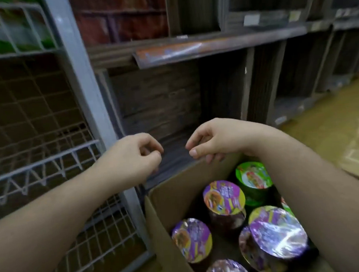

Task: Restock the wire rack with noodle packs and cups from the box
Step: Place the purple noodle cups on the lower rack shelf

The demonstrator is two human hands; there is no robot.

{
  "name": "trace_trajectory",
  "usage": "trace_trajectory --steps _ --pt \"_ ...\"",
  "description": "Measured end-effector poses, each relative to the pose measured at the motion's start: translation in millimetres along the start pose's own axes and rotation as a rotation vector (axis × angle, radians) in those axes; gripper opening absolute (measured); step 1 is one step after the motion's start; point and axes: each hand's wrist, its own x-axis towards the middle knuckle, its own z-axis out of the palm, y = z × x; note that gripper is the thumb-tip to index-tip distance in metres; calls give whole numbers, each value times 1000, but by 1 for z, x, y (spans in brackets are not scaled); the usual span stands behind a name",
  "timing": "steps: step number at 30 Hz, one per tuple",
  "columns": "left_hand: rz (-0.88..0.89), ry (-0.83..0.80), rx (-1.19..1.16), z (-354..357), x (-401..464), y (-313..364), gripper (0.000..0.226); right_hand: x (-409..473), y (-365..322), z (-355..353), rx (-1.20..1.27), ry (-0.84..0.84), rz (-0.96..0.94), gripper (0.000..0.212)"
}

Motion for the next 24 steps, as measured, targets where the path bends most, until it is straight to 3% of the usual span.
trace_trajectory --steps 9,15,24 --pt "-232 -109 -111 93 9 3 15 -2 96 35 5 -97 150 20" --pt "-311 -223 -112 144 11 0 15 2 133 53 -328 -245 254 43" --pt "-341 -334 -144 182 8 -9 19 1 202 69 -644 -390 560 73"
